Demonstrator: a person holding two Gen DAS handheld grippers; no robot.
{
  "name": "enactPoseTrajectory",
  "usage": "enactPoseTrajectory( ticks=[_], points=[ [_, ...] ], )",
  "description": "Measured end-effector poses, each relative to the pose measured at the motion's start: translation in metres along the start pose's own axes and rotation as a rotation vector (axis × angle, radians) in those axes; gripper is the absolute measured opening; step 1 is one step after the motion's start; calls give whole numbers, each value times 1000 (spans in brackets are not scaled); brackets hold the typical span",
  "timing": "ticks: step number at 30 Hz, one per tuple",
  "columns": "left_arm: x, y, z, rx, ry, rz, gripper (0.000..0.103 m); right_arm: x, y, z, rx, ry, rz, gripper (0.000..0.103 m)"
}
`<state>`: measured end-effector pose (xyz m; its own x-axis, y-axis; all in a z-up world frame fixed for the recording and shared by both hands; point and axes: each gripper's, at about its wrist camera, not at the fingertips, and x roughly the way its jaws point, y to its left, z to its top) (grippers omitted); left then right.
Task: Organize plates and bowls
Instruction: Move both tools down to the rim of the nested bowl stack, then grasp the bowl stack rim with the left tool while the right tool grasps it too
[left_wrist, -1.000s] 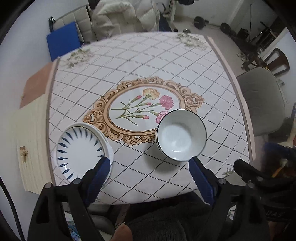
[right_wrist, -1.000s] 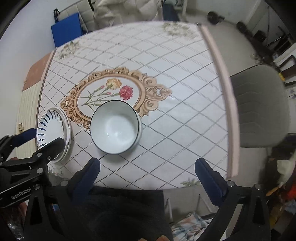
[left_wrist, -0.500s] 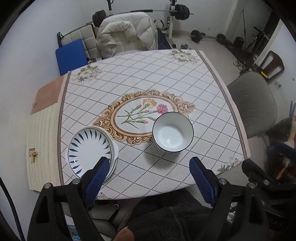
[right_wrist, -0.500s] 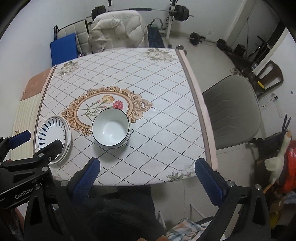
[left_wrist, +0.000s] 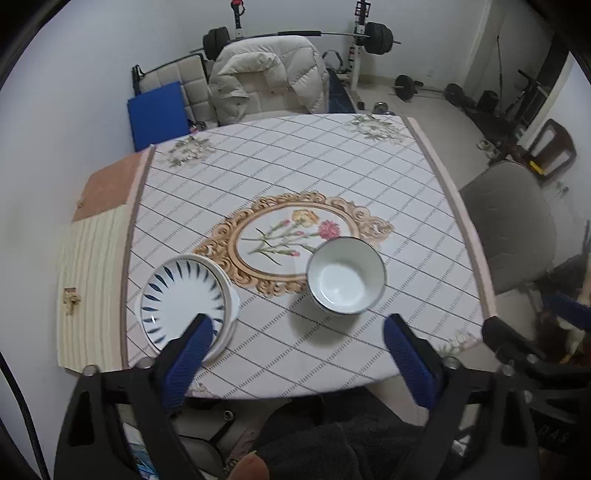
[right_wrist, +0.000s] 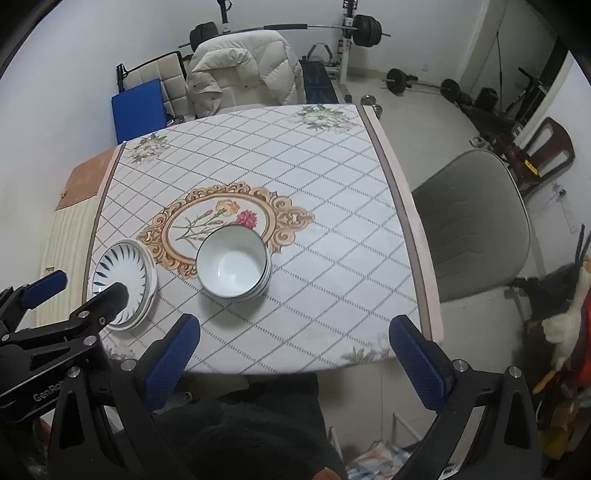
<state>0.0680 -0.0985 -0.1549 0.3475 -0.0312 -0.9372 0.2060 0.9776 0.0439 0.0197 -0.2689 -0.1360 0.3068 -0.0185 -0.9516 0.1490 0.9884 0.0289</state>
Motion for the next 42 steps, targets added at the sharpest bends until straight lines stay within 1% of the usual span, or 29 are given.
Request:
enactPoseTrajectory(
  ticks=[1, 4, 6, 8, 9, 11, 12, 13, 15, 16, 18, 19, 21, 22, 25, 30, 33, 35, 36, 39, 42],
  points=[
    [2, 1, 1, -14, -18, -6, 102, 5, -3, 2, 4, -2, 10, 103],
    [16, 4, 7, -47, -33, -49, 102, 30, -12, 11, 10, 9, 41, 103],
    [28, 6, 11, -70, -11, -62, 102, 47, -13, 16, -19, 16, 36, 103],
    [44, 6, 16, -91, 10, -60, 102, 69, -14, 21, -50, 39, 55, 103],
    [56, 6, 18, -96, 31, -55, 102, 78, -15, 24, -51, 51, 65, 103],
    [77, 7, 20, -101, 68, -54, 102, 106, -19, 29, -33, 97, 115, 103],
    [86, 8, 20, -106, 86, -54, 102, 120, -22, 32, -18, 125, 138, 103],
    [99, 10, 20, -117, 111, -55, 102, 141, -25, 35, 2, 176, 167, 103],
    [124, 14, 21, -154, 167, -94, 102, 168, -28, 38, 29, 229, 210, 103],
    [141, 16, 21, -173, 215, -119, 102, 186, -30, 40, 50, 263, 246, 103],
    [168, 18, 21, -196, 292, -155, 102, 208, -29, 41, 67, 304, 285, 103],
    [176, 19, 21, -206, 312, -166, 102, 221, -29, 41, 83, 327, 324, 103],
    [193, 20, 22, -230, 337, -192, 102, 237, -28, 41, 101, 360, 357, 103],
    [198, 20, 23, -234, 349, -207, 102, 247, -26, 42, 113, 381, 393, 103],
    [216, 17, 27, -240, 373, -253, 102, 264, -21, 46, 129, 414, 444, 103],
    [235, 13, 36, -190, 378, -195, 102, 281, -11, 55, 83, 442, 406, 103],
    [241, 9, 39, -157, 376, -194, 102, 292, -3, 58, 43, 463, 388, 103],
    [246, 7, 39, -146, 385, -190, 99, 299, 1, 59, 25, 475, 384, 103],
    [250, 7, 39, -143, 393, -191, 98, 303, 3, 60, 22, 484, 389, 103],
    [260, 10, 37, -154, 424, -222, 95, 316, 6, 58, 23, 514, 416, 103],
    [269, 10, 34, -150, 448, -250, 86, 325, 9, 53, 21, 540, 456, 103]
  ],
)
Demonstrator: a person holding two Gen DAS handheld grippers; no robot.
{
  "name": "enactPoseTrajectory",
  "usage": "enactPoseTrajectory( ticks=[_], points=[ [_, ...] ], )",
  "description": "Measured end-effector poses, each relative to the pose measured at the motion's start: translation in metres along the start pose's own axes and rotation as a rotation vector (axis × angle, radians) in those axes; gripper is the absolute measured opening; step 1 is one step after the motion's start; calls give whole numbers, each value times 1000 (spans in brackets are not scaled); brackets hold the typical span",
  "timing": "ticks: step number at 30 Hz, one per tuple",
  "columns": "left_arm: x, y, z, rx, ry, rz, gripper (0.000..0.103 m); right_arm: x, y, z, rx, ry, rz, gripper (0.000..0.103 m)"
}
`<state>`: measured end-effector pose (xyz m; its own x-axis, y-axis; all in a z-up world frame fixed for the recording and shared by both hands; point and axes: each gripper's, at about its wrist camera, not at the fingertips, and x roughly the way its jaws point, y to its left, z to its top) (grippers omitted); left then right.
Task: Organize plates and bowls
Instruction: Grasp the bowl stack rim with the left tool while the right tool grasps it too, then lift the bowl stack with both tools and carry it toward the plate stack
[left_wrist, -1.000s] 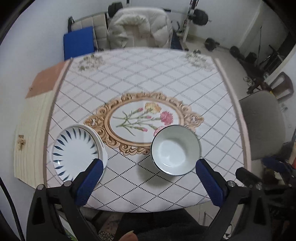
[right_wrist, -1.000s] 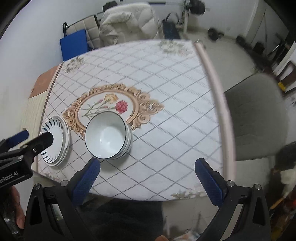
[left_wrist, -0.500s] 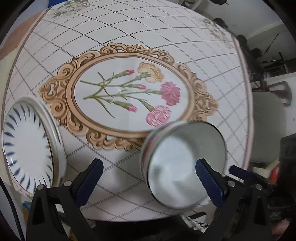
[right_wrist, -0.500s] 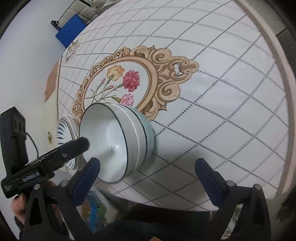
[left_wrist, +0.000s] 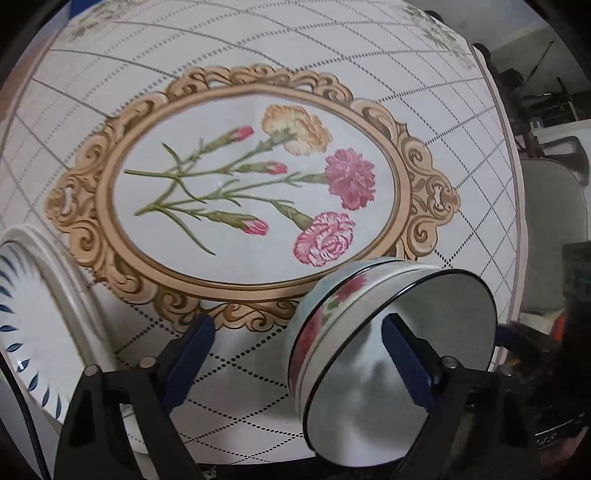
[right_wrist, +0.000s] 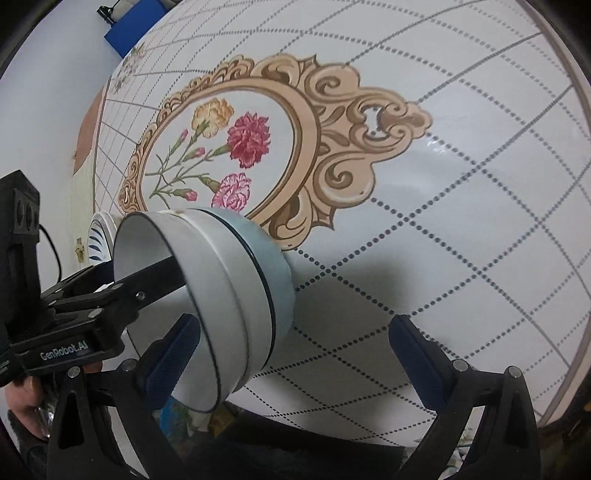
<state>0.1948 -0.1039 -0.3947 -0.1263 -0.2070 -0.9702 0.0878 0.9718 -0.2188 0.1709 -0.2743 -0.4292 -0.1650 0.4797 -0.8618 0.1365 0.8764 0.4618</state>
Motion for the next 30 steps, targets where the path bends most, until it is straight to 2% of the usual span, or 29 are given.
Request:
enactPoseTrajectory(
  ticks=[1, 2, 7, 10, 12, 15, 16, 17, 24, 30],
  points=[
    [4, 0, 1, 3, 11, -6, 79, 3, -1, 1, 0, 8, 19, 103],
    [7, 0, 1, 3, 19, -19, 77, 6, -2, 2, 0, 17, 40, 101],
    [11, 4, 4, -21, 26, -107, 70, 22, -6, 7, 30, 48, 179, 90],
    [13, 7, 6, -16, 36, -134, 70, 29, -8, 9, 41, 54, 218, 79],
    [14, 10, 8, -22, 43, -156, 70, 34, -9, 11, 41, 63, 224, 67],
    [18, 11, 10, -20, 56, -202, 68, 39, -4, 10, 24, 82, 243, 56],
    [20, 7, 9, -18, 62, -228, 63, 41, -2, 10, 24, 82, 245, 56],
    [22, 4, 8, -15, 69, -248, 63, 41, -1, 11, 20, 84, 241, 56],
    [18, 4, 9, -18, 60, -238, 63, 46, -1, 12, 33, 81, 253, 57],
    [16, -3, 6, -15, 46, -193, 63, 45, 0, 12, 23, 82, 251, 57]
  ],
)
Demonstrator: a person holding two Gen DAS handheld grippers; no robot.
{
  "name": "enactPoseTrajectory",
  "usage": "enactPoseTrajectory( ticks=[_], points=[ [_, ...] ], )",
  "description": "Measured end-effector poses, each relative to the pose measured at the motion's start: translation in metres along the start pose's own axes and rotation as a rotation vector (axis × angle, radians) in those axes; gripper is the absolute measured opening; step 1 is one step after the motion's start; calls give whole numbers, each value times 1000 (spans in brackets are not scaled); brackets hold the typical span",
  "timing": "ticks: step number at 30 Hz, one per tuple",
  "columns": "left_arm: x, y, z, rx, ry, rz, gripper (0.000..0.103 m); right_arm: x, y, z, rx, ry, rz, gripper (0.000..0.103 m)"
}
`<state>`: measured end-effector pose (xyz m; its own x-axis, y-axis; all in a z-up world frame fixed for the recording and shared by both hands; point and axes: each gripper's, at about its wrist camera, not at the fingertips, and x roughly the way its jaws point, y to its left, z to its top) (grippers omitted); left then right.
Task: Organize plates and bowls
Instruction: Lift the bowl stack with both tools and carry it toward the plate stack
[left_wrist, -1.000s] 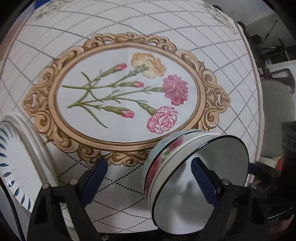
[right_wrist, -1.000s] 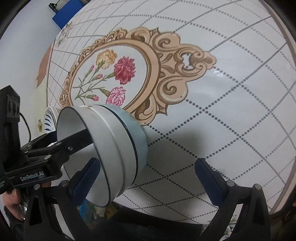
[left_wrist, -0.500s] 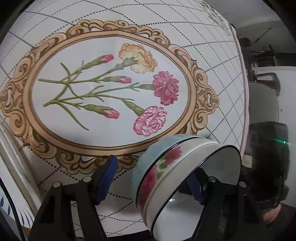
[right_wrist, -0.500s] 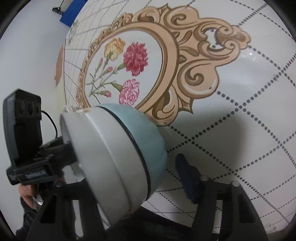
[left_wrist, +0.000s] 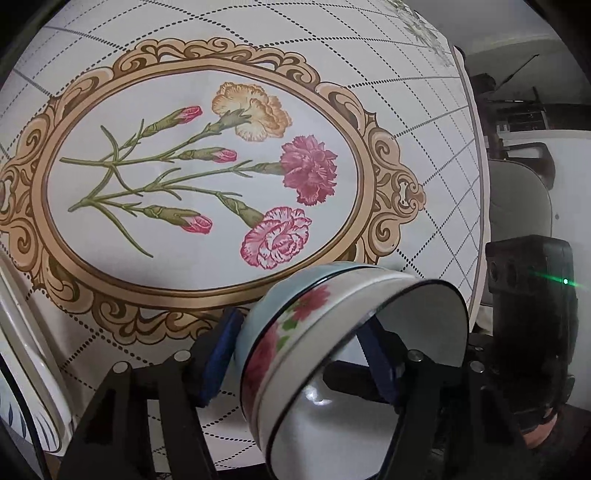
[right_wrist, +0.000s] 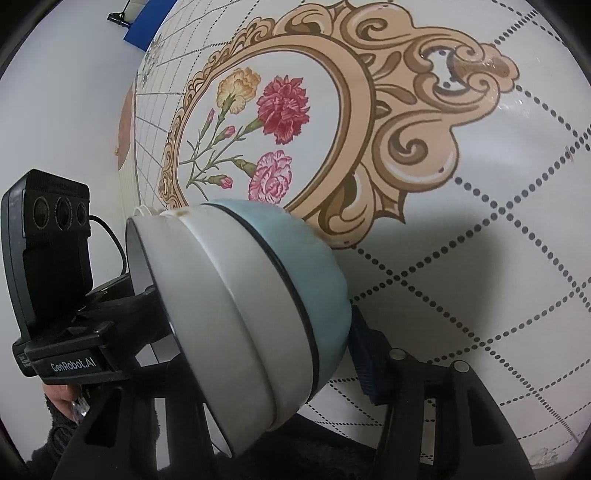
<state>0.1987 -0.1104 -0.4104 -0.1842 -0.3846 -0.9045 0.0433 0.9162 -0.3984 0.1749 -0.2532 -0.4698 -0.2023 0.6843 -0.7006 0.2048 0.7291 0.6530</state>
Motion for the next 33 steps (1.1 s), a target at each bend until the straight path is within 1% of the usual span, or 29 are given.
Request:
enactPoseTrajectory(
  ticks=[5, 8, 10, 15, 18, 22, 25, 28, 33],
  points=[
    [-5, -2, 0, 0, -19, 13, 63, -2, 11, -1, -20, -13, -4, 57],
    [-3, 0, 2, 0, -12, 13, 62, -2, 12, 3, -30, -25, -21, 57],
    [-2, 2, 2, -7, -12, 5, 62, -1, 11, 6, -23, -23, -30, 56],
    [-2, 7, 3, -14, -6, -33, 62, 0, 7, 9, 1, -23, -21, 57],
    [-2, 4, 3, 0, -13, -18, 62, -3, 5, 7, -29, -31, -35, 57],
    [-6, 2, -1, 11, -41, 1, 62, -6, 12, 5, -81, -46, -76, 57],
    [-8, -1, -1, 12, -61, 19, 62, -8, 17, 5, -96, -56, -95, 57],
    [-11, -5, 0, 21, -79, 34, 61, -11, 20, 5, -105, -65, -103, 56],
    [-21, -10, 2, 36, -98, 42, 61, -18, 22, 6, -101, -56, -88, 56]
  ],
)
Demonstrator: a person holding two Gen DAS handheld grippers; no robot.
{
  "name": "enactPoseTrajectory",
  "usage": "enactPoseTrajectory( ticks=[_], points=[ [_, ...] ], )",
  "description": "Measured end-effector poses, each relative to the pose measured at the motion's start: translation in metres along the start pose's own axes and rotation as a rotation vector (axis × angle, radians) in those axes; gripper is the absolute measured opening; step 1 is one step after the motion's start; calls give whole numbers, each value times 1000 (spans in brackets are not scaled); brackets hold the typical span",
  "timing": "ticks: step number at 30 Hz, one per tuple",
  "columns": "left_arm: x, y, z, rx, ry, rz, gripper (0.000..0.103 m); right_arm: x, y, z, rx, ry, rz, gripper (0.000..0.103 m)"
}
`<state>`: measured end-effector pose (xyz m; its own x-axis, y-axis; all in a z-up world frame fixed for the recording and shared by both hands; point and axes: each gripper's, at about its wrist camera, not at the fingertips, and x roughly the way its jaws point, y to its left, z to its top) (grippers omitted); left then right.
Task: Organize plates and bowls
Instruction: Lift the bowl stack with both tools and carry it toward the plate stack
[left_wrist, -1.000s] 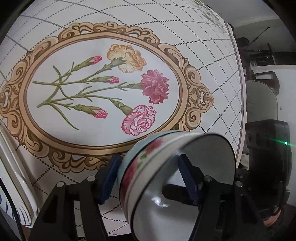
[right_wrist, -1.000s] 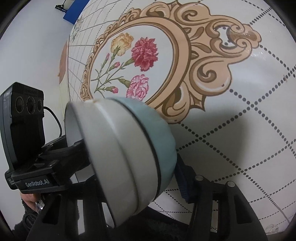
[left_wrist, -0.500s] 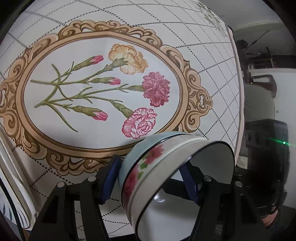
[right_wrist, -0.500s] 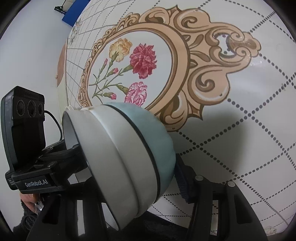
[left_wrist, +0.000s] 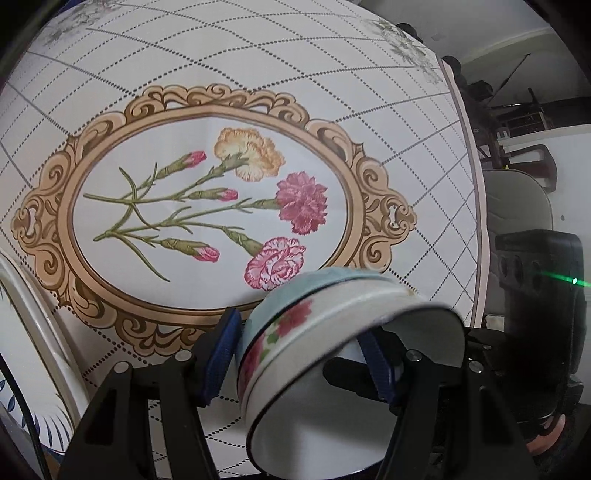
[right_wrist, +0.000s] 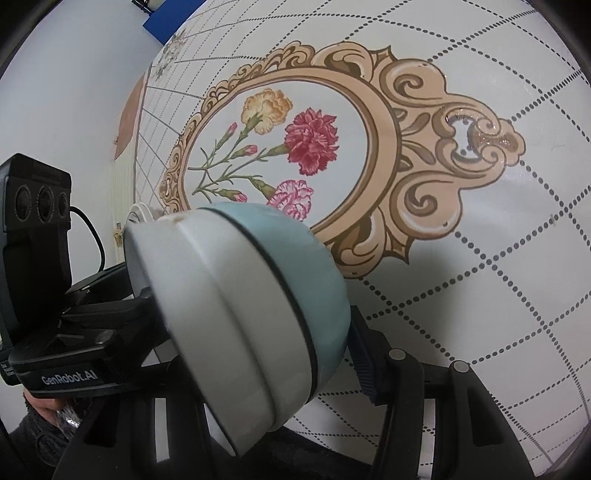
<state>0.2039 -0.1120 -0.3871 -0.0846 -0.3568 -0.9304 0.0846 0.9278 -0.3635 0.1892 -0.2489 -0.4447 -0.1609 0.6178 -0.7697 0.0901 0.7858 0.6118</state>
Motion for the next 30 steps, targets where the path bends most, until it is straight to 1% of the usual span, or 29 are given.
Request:
enactPoseTrajectory(
  ticks=[3, 6, 8, 12, 14, 16, 17, 18, 20, 21, 23, 25, 30],
  points=[
    [-1, -3, 0, 13, 1, 22, 60, 1, -3, 1, 19, 15, 17, 55],
    [6, -1, 0, -1, 15, 26, 59, 5, -1, 2, 17, 26, -22, 55],
    [7, 2, 2, -10, 10, 25, 59, 5, 0, 4, 11, 21, -31, 54],
    [10, 7, 10, -33, 44, 32, 60, 3, 3, 12, 5, 22, -59, 53],
    [10, 9, 13, -27, 55, 64, 60, 1, 7, 15, -12, 28, -88, 53],
    [8, 10, 14, -14, 58, 118, 60, -1, 11, 16, -35, 31, -138, 54],
    [7, 11, 14, -11, 59, 131, 63, -3, 13, 17, -47, 30, -180, 55],
    [5, 12, 14, -12, 52, 137, 63, -6, 15, 17, -61, 18, -210, 55],
    [1, 12, 13, 1, 31, 187, 62, -11, 19, 18, -77, 9, -269, 55],
    [1, 12, 12, 13, 17, 194, 62, -14, 19, 19, -79, 6, -291, 56],
    [1, 10, 9, 18, -3, 191, 62, -16, 17, 21, -73, 17, -318, 56],
    [2, 9, 7, 7, -25, 186, 62, -18, 14, 22, -59, 26, -308, 56],
    [13, 17, 9, -72, 63, 60, 61, -18, -2, 25, 9, 50, -215, 56]
  ],
)
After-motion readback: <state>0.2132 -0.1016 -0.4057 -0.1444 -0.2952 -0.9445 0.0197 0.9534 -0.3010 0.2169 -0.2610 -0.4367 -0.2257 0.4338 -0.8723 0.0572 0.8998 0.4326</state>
